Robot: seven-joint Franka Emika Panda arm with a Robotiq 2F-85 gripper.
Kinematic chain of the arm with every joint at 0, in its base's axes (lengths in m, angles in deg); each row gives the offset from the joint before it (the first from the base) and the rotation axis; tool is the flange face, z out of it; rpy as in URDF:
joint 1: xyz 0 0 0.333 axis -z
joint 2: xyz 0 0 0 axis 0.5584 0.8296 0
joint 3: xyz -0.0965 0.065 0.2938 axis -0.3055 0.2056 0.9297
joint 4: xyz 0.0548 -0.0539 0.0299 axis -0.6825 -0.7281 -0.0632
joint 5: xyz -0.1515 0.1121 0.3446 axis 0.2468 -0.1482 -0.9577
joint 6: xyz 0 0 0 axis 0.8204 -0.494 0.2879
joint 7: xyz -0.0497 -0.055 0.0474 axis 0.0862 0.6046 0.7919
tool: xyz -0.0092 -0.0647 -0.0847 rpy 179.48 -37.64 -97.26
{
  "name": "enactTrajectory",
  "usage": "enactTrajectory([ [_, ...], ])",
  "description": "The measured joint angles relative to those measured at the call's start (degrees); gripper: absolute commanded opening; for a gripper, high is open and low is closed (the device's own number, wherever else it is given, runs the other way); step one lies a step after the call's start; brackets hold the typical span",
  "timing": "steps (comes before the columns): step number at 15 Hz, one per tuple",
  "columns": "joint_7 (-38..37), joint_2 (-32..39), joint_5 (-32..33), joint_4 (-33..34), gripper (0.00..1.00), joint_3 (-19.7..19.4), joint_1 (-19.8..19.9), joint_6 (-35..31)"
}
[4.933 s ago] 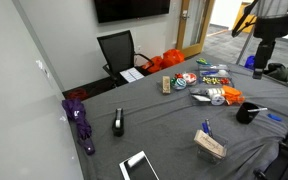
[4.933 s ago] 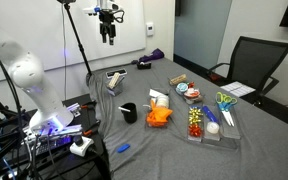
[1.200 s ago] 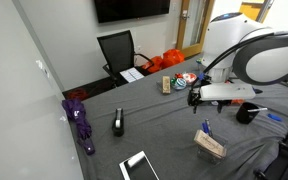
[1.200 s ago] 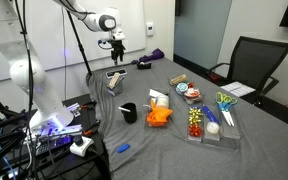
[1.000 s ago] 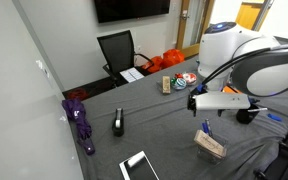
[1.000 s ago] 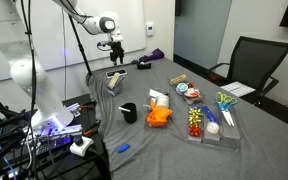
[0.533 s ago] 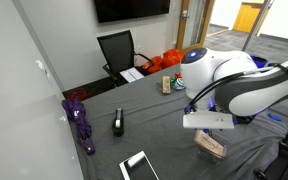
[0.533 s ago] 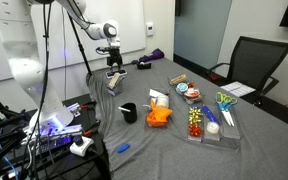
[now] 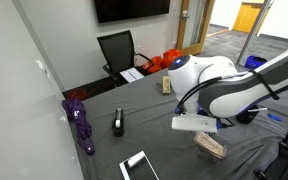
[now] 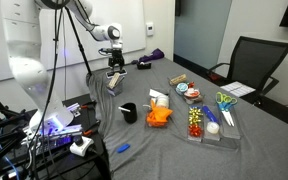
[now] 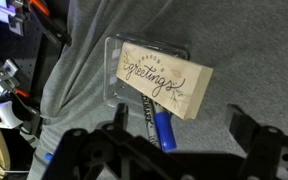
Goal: Remove the wooden object from the clear bowl and place it on the table upright
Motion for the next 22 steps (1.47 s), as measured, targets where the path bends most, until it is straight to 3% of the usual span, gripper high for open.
enactTrajectory([
  [16, -6.6, 4.5, 2.0, 2.0, 1.00, -1.6, -2.9, 4.7],
  [17, -6.9, 4.6, 2.3, 2.0, 0.75, -1.6, -3.0, 4.7],
  [18, -7.0, 4.8, 2.4, 2.0, 0.73, -1.6, -3.0, 4.7],
  [22, -7.0, 4.9, 2.5, 2.1, 0.45, -1.6, -3.1, 4.8],
])
